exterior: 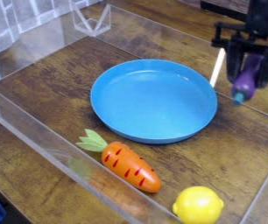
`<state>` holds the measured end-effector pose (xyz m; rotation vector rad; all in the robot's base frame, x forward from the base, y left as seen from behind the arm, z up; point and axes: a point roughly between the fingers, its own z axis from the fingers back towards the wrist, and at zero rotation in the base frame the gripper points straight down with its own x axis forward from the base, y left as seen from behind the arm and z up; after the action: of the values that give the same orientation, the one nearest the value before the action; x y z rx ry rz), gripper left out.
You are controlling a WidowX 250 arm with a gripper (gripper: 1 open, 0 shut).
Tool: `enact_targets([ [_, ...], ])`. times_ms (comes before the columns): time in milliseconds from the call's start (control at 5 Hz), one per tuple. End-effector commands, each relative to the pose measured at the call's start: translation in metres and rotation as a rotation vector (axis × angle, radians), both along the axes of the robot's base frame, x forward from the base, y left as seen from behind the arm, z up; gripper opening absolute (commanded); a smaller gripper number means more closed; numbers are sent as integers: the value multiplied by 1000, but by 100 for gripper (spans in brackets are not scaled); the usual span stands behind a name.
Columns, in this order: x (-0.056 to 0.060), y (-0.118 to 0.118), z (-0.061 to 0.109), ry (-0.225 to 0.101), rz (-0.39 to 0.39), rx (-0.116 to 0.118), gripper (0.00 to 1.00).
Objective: Put the purple eggplant on the blue tray
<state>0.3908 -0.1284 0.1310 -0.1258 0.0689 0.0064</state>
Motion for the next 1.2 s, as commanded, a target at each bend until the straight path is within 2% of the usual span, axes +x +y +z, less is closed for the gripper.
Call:
enact_targets([
  [0,-13,28,44,-88,-13,-1,0],
  [200,-32,42,45,-73,-47,12,0],
  [600,-65,52,34,-48,-109,28,0],
  [800,-71,59,27,-35,-121,41,0],
  [1000,-66,64,21,-28,-130,58,0],
])
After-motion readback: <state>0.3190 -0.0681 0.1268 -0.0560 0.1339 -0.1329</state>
